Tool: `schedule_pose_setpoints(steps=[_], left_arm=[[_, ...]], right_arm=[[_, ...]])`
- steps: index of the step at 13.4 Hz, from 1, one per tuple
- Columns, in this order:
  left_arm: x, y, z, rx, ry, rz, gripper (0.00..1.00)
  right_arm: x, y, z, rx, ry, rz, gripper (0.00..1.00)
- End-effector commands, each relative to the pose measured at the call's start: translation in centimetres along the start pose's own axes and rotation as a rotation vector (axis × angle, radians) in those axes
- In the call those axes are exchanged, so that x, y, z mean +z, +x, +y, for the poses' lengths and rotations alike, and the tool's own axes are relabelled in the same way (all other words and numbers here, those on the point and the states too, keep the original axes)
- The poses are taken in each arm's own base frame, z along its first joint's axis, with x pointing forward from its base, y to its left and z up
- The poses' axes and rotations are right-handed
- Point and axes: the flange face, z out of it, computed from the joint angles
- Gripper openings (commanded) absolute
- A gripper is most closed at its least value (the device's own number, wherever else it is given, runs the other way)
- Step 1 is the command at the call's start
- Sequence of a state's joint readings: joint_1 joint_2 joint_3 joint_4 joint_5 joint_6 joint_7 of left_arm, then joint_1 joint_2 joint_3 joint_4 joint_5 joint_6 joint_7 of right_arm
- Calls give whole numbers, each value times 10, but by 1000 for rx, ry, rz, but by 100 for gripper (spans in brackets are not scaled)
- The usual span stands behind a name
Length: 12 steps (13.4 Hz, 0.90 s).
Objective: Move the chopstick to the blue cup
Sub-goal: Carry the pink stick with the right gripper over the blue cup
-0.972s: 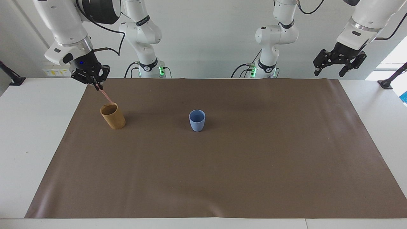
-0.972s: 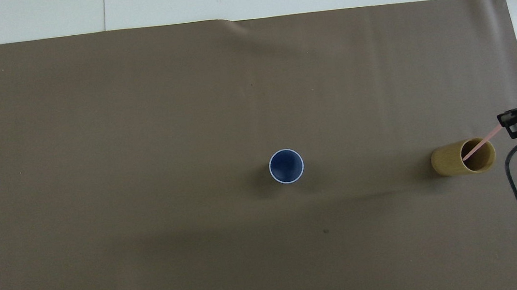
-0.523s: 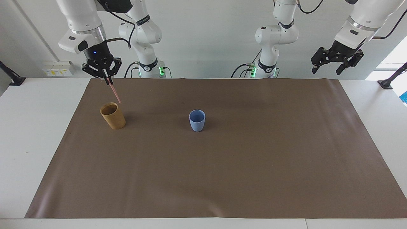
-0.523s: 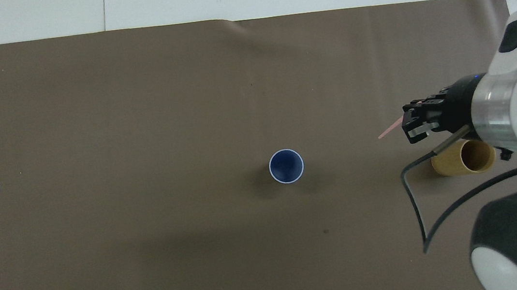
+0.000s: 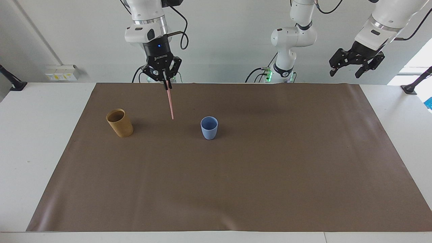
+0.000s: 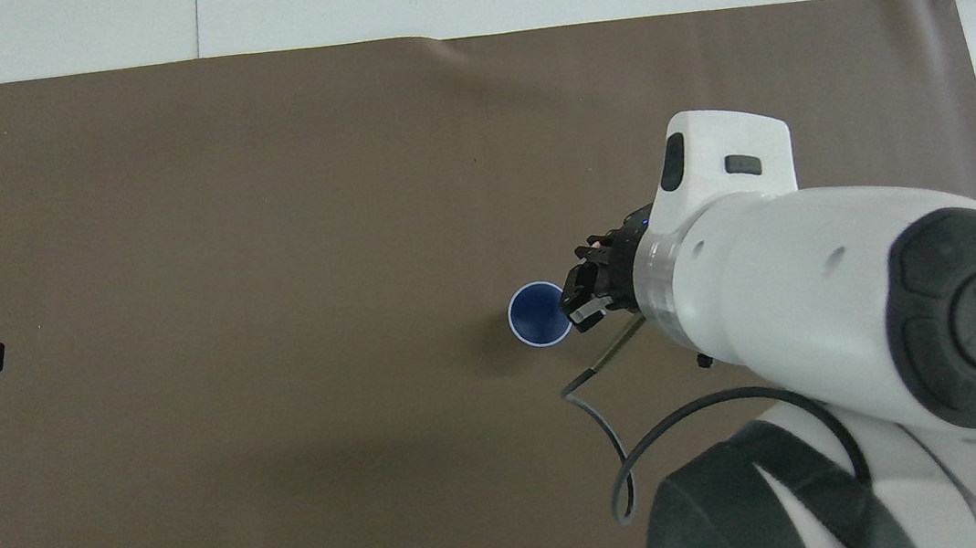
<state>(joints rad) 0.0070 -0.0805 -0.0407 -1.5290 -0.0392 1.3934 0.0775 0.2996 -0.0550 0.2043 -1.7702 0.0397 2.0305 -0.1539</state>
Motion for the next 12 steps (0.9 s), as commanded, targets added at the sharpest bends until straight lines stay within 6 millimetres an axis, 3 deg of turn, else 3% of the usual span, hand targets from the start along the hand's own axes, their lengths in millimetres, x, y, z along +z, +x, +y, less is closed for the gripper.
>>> schedule_pose_setpoints(steps=[1, 5, 8, 9, 10, 11, 12], left_arm=[[-3, -8, -1, 2, -13, -6, 100], [-3, -9, -8, -12, -13, -7, 100], [-3, -9, -7, -11, -12, -8, 100], [-3, -9, -7, -11, -12, -8, 100], [-3, -9, -9, -14, -12, -7, 100], [-3, -9, -9, -14, -12, -6, 100], [-3, -9, -9, -14, -12, -7, 100]], right_arm=[[20, -2, -26, -42, 33, 12, 0], [51, 0, -35, -85, 42, 25, 0], [68, -16, -36, -98, 45, -27, 0], [72, -22, -36, -125, 46, -41, 6], [75, -24, -37, -140, 47, -48, 18], [76, -25, -36, -144, 47, -48, 51], [78, -25, -36, -152, 48, -51, 69]])
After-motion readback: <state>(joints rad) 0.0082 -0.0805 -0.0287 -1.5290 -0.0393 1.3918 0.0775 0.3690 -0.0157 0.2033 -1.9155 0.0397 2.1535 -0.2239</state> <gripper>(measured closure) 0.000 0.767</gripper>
